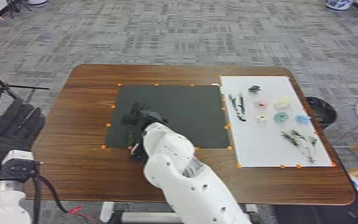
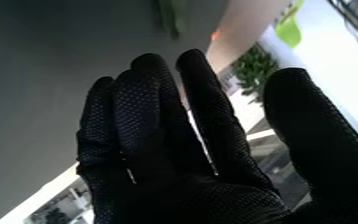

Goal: Arrange flowers

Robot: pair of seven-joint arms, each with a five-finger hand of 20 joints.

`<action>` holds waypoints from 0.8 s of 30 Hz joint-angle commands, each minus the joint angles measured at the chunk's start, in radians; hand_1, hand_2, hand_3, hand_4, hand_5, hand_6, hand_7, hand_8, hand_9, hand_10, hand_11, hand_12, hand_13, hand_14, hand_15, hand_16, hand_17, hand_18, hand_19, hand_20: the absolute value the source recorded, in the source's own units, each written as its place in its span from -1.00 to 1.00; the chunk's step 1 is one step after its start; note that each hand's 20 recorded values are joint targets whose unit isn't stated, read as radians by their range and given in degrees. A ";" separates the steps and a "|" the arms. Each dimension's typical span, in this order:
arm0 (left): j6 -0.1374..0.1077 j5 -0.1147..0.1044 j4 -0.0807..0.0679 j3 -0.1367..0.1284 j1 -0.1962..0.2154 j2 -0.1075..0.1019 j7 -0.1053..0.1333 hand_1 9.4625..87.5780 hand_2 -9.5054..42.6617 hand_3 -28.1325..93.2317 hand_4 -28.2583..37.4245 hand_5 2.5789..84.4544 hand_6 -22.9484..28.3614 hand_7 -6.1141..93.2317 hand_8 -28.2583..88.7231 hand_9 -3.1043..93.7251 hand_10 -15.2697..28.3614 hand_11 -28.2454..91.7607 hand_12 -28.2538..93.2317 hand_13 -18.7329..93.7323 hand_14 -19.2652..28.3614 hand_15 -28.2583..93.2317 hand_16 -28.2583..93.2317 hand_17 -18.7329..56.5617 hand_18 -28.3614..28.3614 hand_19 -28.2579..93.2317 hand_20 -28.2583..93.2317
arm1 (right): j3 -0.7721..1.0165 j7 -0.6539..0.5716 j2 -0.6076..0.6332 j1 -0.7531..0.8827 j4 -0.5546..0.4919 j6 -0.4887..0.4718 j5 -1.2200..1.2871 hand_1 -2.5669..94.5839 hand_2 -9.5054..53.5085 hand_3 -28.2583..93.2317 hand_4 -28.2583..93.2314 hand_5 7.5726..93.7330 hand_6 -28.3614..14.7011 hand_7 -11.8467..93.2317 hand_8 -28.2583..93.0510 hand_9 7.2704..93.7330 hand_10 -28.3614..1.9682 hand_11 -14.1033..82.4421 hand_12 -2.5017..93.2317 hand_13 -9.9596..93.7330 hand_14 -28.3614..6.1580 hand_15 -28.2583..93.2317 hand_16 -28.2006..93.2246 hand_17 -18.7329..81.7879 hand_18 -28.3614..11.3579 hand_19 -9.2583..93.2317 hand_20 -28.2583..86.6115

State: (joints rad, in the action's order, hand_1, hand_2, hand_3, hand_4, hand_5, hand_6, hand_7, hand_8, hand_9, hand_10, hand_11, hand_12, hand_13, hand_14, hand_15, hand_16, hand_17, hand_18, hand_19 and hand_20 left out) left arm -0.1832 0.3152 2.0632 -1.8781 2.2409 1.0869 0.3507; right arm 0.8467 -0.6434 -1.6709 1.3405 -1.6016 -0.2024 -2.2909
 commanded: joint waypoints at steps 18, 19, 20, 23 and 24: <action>0.050 0.037 0.020 -0.035 -0.004 -0.014 0.007 -0.61 0.01 0.54 -1.00 -0.10 0.20 -0.76 -0.66 -0.25 0.33 -0.27 -0.45 -0.22 0.28 -0.26 -0.64 -0.67 0.40 0.01 -0.46 | 0.371 -0.037 0.515 0.102 -0.391 0.088 0.089 -0.38 -0.72 0.74 -0.82 0.10 -0.24 -0.43 -0.69 0.06 -0.76 -0.12 -0.50 0.11 -0.78 0.70 -0.07 -0.23 -1.00 0.73 0.00; 0.053 0.036 0.020 -0.035 -0.007 -0.017 0.005 -0.61 0.01 0.54 -1.00 -0.10 0.20 -0.76 -0.66 -0.25 0.33 -0.28 -0.45 -0.22 0.28 -0.26 -0.64 -0.67 0.40 0.01 -0.46 | 0.392 -0.046 0.533 0.122 -0.404 0.098 0.092 -0.37 -0.73 0.74 -0.82 0.10 -0.24 -0.43 -0.69 0.06 -0.76 -0.12 -0.50 0.10 -0.78 0.70 -0.07 -0.23 -1.00 0.73 0.00; 0.054 0.037 0.020 -0.033 -0.011 -0.019 0.006 -0.61 0.01 0.54 -1.00 -0.10 0.20 -0.76 -0.66 -0.26 0.33 -0.28 -0.45 -0.23 0.28 -0.26 -0.64 -0.67 0.39 0.00 -0.46 | 0.422 -0.048 0.545 0.147 -0.418 0.093 0.090 -0.37 -0.74 0.73 -0.82 0.11 -0.24 -0.43 -0.69 0.06 -0.76 -0.13 -0.50 0.10 -0.78 0.70 -0.07 -0.23 -1.00 0.72 0.00; 0.051 0.041 0.025 -0.034 -0.012 -0.019 0.005 -0.61 0.01 0.54 -1.00 -0.11 0.20 -0.77 -0.66 -0.26 0.33 -0.28 -0.45 -0.23 0.27 -0.27 -0.64 -0.67 0.39 0.00 -0.46 | 0.496 -0.075 0.568 0.220 -0.448 0.083 0.084 -0.36 -0.76 0.73 -0.82 0.11 -0.24 -0.44 -0.69 0.06 -0.74 -0.14 -0.50 0.10 -0.77 0.70 -0.06 -0.23 -1.00 0.72 0.00; 0.051 0.040 0.024 -0.033 -0.013 -0.020 0.009 -0.61 0.01 0.54 -1.00 -0.11 0.20 -0.77 -0.66 -0.26 0.33 -0.28 -0.45 -0.23 0.27 -0.27 -0.64 -0.67 0.39 0.00 -0.46 | 0.503 -0.092 0.574 0.223 -0.443 0.088 0.086 -0.35 -0.78 0.73 -0.82 0.11 -0.24 -0.44 -0.69 0.06 -0.74 -0.15 -0.51 0.10 -0.77 0.70 -0.06 -0.23 -1.00 0.72 0.00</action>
State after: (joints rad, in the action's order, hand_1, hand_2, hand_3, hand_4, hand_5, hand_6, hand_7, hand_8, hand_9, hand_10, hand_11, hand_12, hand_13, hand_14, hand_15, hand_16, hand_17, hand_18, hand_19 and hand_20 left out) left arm -0.1464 0.3463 2.0755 -1.9114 2.2348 1.0792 0.3505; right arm 1.2262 -0.6689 -1.1938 1.4449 -2.0171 -0.1227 -2.1907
